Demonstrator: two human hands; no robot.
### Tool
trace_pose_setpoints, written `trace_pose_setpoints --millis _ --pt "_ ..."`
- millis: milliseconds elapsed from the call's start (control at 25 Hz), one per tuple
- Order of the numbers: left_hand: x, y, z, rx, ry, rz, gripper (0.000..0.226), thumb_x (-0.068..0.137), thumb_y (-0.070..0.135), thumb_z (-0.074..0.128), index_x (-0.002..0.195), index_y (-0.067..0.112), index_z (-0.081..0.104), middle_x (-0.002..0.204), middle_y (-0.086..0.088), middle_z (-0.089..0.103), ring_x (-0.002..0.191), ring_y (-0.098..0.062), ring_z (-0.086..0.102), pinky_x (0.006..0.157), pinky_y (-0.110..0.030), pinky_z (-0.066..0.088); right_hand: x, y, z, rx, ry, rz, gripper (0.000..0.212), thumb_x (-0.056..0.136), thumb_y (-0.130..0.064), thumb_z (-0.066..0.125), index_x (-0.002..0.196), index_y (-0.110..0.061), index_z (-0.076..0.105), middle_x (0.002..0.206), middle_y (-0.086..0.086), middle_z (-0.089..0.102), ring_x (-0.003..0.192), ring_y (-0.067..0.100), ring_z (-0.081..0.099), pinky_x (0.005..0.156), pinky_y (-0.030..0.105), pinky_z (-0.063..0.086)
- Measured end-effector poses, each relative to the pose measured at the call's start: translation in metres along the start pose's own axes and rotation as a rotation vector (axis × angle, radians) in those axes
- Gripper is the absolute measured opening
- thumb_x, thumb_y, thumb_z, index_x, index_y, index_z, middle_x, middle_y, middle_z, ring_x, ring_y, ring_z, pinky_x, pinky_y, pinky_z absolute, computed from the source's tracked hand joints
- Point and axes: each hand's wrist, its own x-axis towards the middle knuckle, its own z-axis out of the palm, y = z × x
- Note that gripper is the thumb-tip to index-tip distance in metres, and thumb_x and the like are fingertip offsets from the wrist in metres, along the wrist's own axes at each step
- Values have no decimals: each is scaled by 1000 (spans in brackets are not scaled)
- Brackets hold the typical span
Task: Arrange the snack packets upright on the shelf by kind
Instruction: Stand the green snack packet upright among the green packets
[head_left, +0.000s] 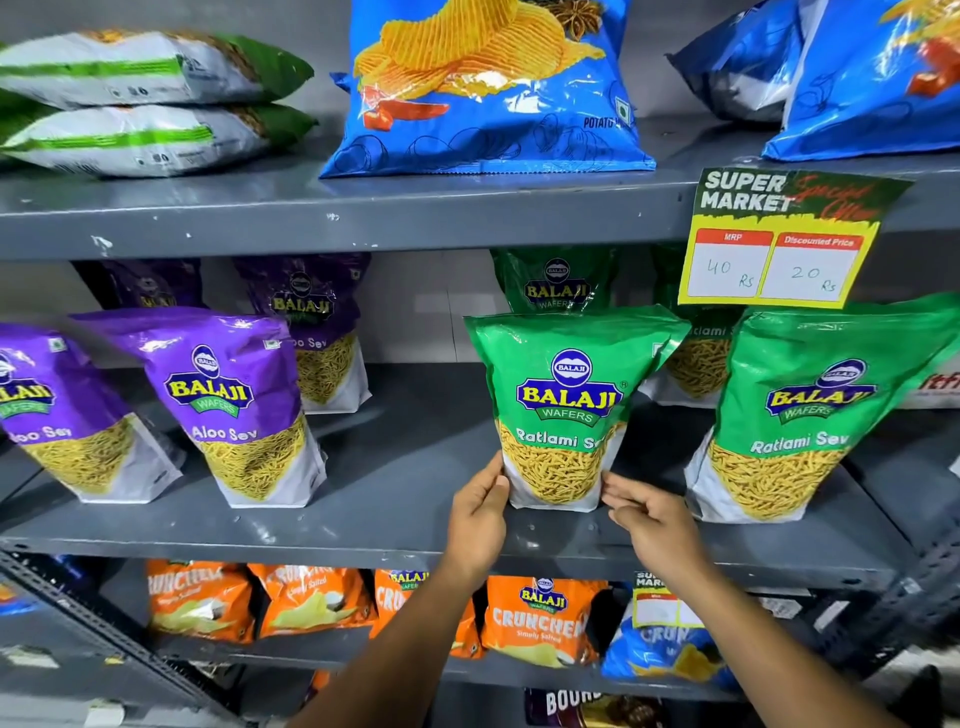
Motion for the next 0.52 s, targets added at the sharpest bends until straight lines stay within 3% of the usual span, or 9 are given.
trace_pose_setpoints --millis 160,320,520 --pt "-4 -5 0 3 55 17 35 98 14 42 129 22 55 122 15 65 115 1 59 93 -14 49 -2 2 2 -47 13 -37 42 86 -7 53 116 -34 66 101 -27 69 100 -8 65 87 16 48" --pt "-5 -4 2 39 69 17 36 97 15 43 130 26 53 121 21 63 117 2 57 97 -16 46 -1 3 1 -51 20 -39 42 87 -8 53 118 -34 65 103 -23 69 101 -8 64 86 16 48" --pt "-15 2 7 126 66 18 40 97 17 44 136 26 46 129 18 58 123 -2 52 104 -22 44 -5 1 2 -69 19 -58 43 87 -8 53 124 -28 63 104 -18 69 99 -12 62 76 0 43"
